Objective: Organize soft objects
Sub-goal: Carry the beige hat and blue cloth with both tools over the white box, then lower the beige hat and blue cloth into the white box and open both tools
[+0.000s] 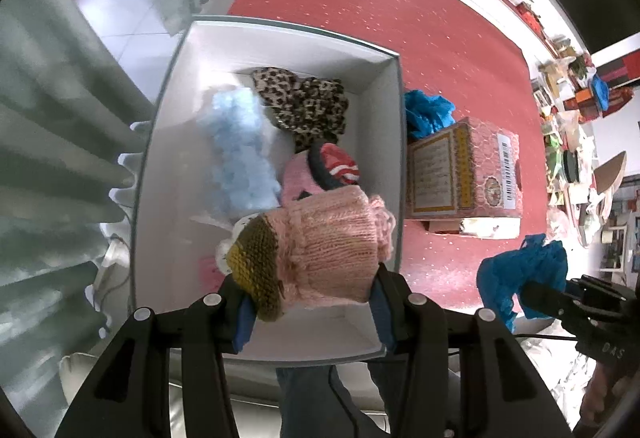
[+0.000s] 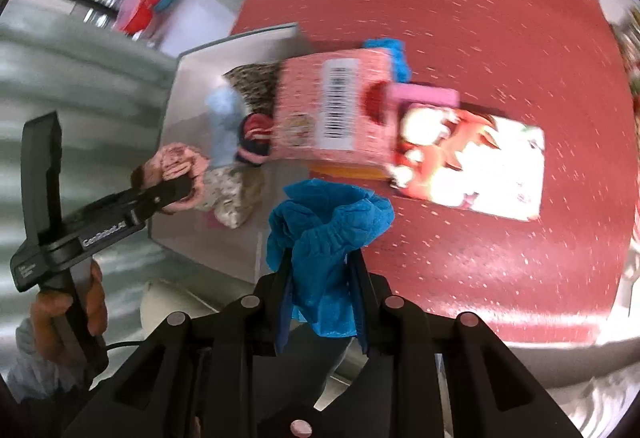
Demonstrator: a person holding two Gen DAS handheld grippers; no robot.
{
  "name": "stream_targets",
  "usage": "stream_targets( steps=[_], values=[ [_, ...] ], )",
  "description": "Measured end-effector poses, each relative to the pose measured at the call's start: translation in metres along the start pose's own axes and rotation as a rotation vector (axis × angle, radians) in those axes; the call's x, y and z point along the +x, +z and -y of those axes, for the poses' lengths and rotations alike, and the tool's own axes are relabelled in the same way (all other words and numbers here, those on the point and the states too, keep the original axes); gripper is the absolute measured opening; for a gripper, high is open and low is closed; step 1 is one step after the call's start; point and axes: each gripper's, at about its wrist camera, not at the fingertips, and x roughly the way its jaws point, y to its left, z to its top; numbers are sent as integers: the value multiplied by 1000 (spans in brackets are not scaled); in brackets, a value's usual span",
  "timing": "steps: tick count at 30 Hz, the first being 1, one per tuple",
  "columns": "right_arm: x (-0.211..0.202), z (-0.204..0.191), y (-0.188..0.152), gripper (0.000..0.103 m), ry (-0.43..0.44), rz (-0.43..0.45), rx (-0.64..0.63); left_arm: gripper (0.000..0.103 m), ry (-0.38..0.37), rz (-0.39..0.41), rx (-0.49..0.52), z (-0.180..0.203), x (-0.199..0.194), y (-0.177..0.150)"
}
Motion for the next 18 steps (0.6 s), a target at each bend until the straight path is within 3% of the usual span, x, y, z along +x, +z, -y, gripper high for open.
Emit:
stream_targets(
  steps=[10,18],
  values=[
    [10,-63,27,27,11,-6,-168,51,11,35,-53,-22,-11,-8],
    [19,-99,53,27,27,-12,-201,51,30,51,-85,-35,-14,-8]
  ],
)
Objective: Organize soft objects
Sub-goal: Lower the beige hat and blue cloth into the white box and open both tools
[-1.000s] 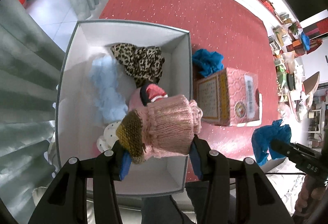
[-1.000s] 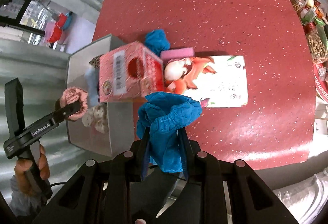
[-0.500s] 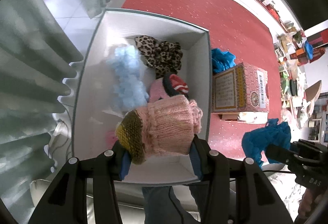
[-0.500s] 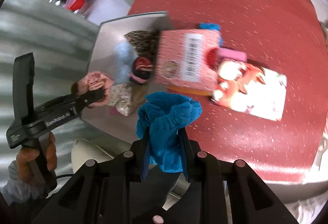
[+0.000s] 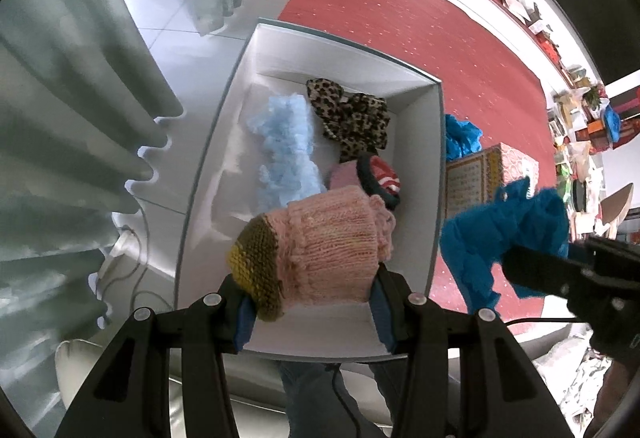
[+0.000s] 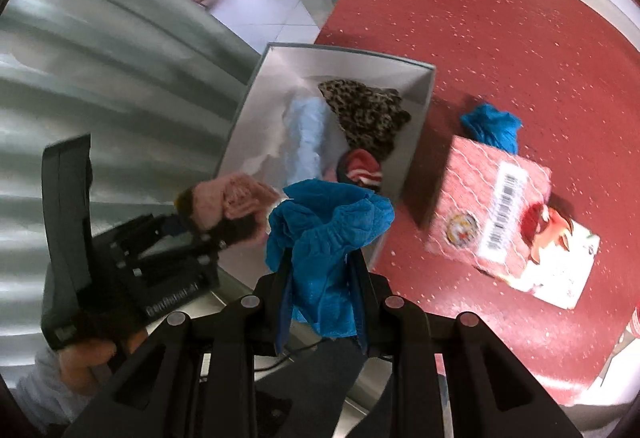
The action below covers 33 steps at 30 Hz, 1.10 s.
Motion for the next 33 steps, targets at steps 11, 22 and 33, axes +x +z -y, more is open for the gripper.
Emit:
stream_targets(
  steps=[11,22,33],
  values=[
    [18,-16,34,27,13,-3,11,51,22,2,-9,-5,7,8],
    [42,-17,55,27,-15,-38,16,51,57,-8,-3,-9,19,22],
    [54,-6,62,27,-29,-58,63,51,56,-41,-9,-9,31,28]
  ],
)
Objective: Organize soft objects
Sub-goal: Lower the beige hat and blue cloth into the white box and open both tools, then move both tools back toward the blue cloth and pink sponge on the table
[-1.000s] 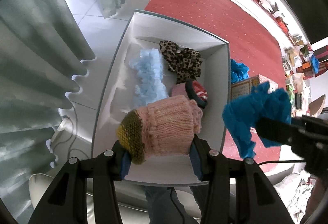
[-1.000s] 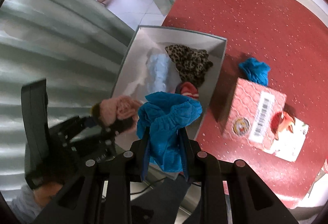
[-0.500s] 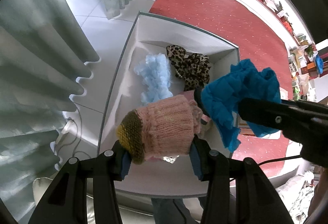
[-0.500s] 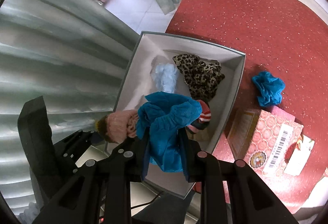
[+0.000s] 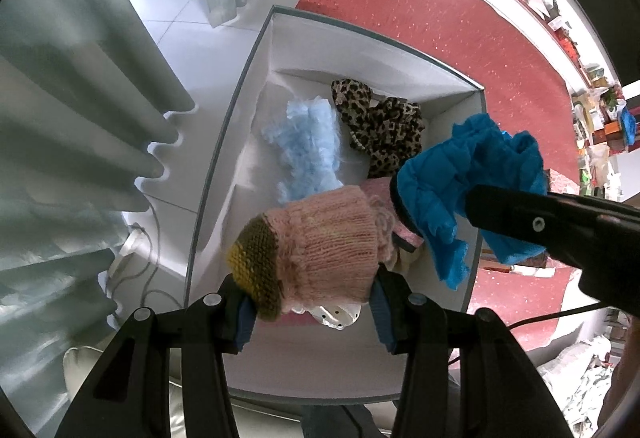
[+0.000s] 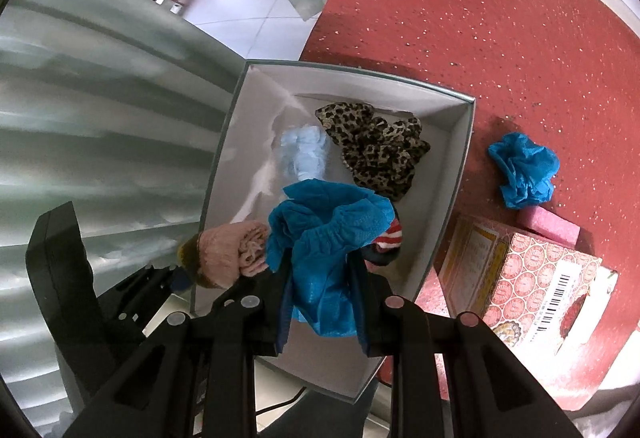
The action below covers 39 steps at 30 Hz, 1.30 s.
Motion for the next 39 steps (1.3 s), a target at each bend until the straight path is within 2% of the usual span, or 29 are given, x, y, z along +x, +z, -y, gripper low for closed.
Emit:
stream_targets(
  steps=[9,16,17,18,20,25,26,27,29,39],
  values=[
    [4,-1,0,27,-6,-8,-1,53,-4,-16,4,2,4,3],
    [4,0,2,27,8,-5,6,65,7,-20,12,2,4,3],
    [4,0,2,31,11,-6,7,69,6,-19,11,2,3,4],
    [4,1,2,43,12,-6,8,76,6,-18,11,2,2,4],
    [3,2,2,61,13,3,12,81,1,-12,3,2,0,5],
    [-2,1,3,61,8,19,10,88,-8,-35,-13,1,4,7],
    [-2,1,3,61,9,21,11,93,-10,-25,-17,1,3,7],
    [-3,2,3,72,11,20,13,103,-11,-16,-21,0,1,6],
    [-4,3,2,94,16,25,18,103,-6,15,-28,0,-2,6],
    [-22,12,2,95,67,82,80,103,-29,37,-62,-5,-5,8]
  ],
)
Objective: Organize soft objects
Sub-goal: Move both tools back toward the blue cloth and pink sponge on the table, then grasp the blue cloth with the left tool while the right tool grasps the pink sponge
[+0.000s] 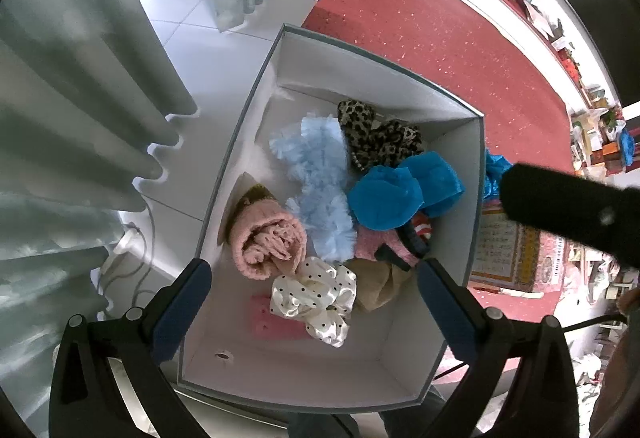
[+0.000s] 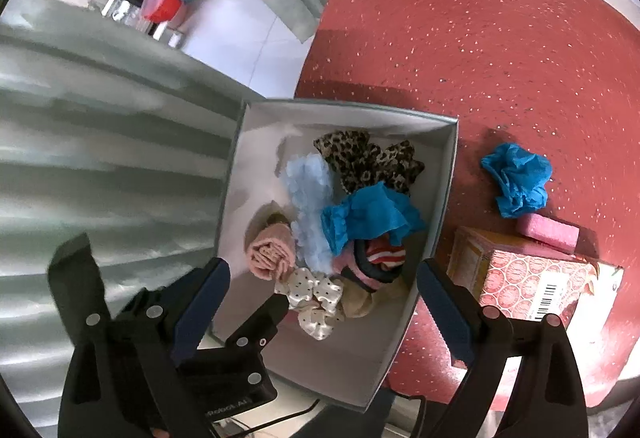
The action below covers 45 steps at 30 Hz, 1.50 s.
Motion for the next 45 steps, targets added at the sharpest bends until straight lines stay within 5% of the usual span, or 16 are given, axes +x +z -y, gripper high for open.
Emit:
stream_targets(
  steps=[12,19,24,27,34,45],
  values=[
    [-82,39,-23,95,185,126,120,103,-74,42,58,30,-40,24],
    [-122,121,-44,95,154,231,313,103,-108,53,176,83,-56,48],
    [-119,183,-42,95,91,242,454,103,-149,-18,263,133,-47,72],
    [-102,215,-28,95,2,190,477,103,-171,-66,292,161,-37,88],
    [-33,242,3,95,-46,-4,403,103,-173,-263,231,213,27,125],
    [50,254,32,95,97,-225,362,103,-131,-422,115,233,105,151]
  ],
)
